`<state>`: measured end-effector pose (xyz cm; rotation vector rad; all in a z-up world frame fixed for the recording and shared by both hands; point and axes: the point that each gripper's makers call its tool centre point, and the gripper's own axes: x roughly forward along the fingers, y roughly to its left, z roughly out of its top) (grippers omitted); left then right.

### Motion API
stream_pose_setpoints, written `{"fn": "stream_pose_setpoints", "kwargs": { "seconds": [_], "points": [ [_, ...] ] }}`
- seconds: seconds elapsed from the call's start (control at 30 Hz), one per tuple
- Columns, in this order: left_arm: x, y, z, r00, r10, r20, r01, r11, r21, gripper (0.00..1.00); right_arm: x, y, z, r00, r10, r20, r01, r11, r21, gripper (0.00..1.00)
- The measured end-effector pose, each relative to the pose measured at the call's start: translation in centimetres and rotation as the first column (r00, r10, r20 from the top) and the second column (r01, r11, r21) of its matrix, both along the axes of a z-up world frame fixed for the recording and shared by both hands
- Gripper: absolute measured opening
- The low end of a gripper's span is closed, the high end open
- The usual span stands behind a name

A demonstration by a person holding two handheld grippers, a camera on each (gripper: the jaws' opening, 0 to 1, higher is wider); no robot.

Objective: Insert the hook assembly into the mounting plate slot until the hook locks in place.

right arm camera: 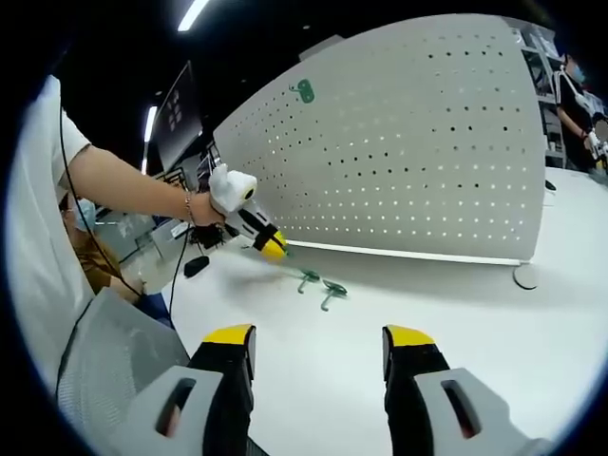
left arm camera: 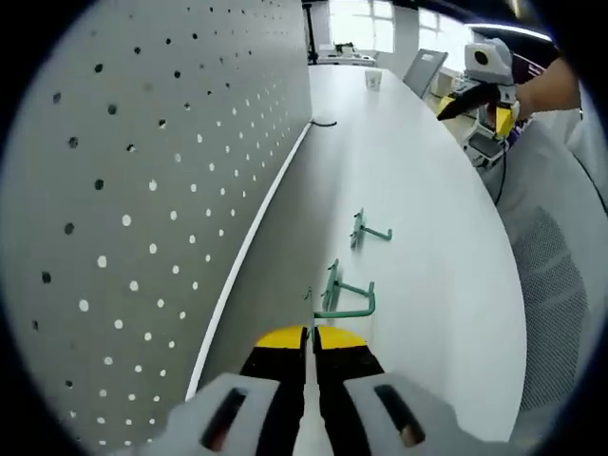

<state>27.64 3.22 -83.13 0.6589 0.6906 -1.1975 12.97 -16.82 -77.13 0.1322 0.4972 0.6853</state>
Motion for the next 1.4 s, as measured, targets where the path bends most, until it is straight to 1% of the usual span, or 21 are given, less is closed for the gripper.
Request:
{"fn": "stream_pose_setpoints", "kwargs": {
  "seconds": [0.17, 0.2, 0.4, 0.5, 0.53, 0.57, 0.67, 0.87, 1.03, 1.13, 1.2, 1.23, 1.3, 1.33, 1.37, 1.4],
  "points": [
    [-0.3, -0.1, 1.2, 1.0, 0.013, 0.025, -0.012, 0.999, -0.037, 0.03, -0.1, 0.1, 0.0, 1.0, 0.006, -0.002, -0.006, 1.0, -0.002, 0.54],
    [-0.4, -0.2, 1.6, 0.999, 0.018, 0.036, -0.016, 0.998, -0.055, 0.03, -0.2, 0.2, 0.0, 1.0, 0.007, -0.001, -0.007, 1.0, -0.002, 0.54],
    [-0.6, -0.2, 3.0, 0.997, 0.053, 0.063, -0.046, 0.993, -0.107, 0.03, -0.2, 0.3, 0.1, 1.0, 0.013, 0.004, -0.013, 1.0, -0.008, 0.55],
    [-0.7, -0.3, 4.0, 0.993, 0.085, 0.076, -0.073, 0.985, -0.157, 0.03, -0.2, 0.4, 0.2, 1.0, 0.014, 0.008, -0.014, 1.0, -0.008, 0.56],
    [-0.8, -0.3, 4.3, 0.993, 0.094, 0.073, -0.08, 0.982, -0.169, 0.03, -0.2, 0.4, 0.2, 1.0, 0.014, 0.01, -0.014, 1.0, -0.008, 0.56],
    [-1.0, -0.5, 4.7, 0.992, 0.103, 0.068, -0.088, 0.977, -0.197, 0.03, -0.2, 0.4, 0.2, 1.0, 0.014, 0.01, -0.014, 1.0, -0.008, 0.57],
    [-1.3, -0.6, 5.1, 0.991, 0.103, 0.087, -0.083, 0.974, -0.212, 0.03, -0.2, 0.4, 0.2, 1.0, 0.011, 0.005, -0.011, 1.0, -0.009, 0.58],
    [-1.9, -0.8, 6.0, 0.987, 0.119, 0.106, -0.09, 0.965, -0.247, 0.02, -0.3, 0.5, 0.7, 1.0, 0.012, 0.019, -0.012, 1.0, 0.003, 0.56],
    [-2.4, -1.2, 7.2, 0.984, 0.138, 0.112, -0.1, 0.951, -0.293, 0.02, -0.4, 0.5, 0.9, 1.0, 0.012, 0.021, -0.012, 1.0, 0.012, 0.57],
    [-2.5, -1.5, 8.1, 0.98, 0.172, 0.101, -0.128, 0.931, -0.342, 0.02, -0.3, 0.5, 1.2, 1.0, 0.005, 0.028, -0.006, 1.0, 0.02, 0.57],
    [-2.9, -1.7, 8.9, 0.977, 0.187, 0.106, -0.134, 0.917, -0.375, 0.02, -0.3, 0.5, 1.3, 1.0, 0.003, 0.031, -0.003, 1.0, 0.023, 0.57],
    [-3.0, -1.8, 9.2, 0.976, 0.196, 0.097, -0.143, 0.908, -0.393, 0.02, -0.3, 0.5, 1.3, 0.999, 0.003, 0.033, -0.004, 1.0, 0.023, 0.57],
    [-3.2, -1.7, 9.6, 0.972, 0.21, 0.104, -0.15, 0.901, -0.407, 0.02, -0.5, 0.6, 1.5, 0.999, 0.005, 0.037, -0.006, 1.0, 0.024, 0.57],
    [-3.3, -1.8, 9.9, 0.97, 0.225, 0.097, -0.164, 0.89, -0.426, 0.02, -0.5, 0.7, 1.5, 0.999, 0.003, 0.039, -0.004, 1.0, 0.027, 0.57],
    [-3.4, -1.8, 10.1, 0.968, 0.23, 0.102, -0.165, 0.887, -0.432, 0.02, -0.5, 0.7, 1.6, 0.999, 0.003, 0.041, -0.004, 1.0, 0.028, 0.56],
    [-3.7, -1.8, 10.2, 0.968, 0.225, 0.11, -0.158, 0.889, -0.43, 0.02, -0.6, 0.7, 1.7, 0.999, 0.002, 0.045, -0.004, 1.0, 0.03, 0.56]
  ]
}}
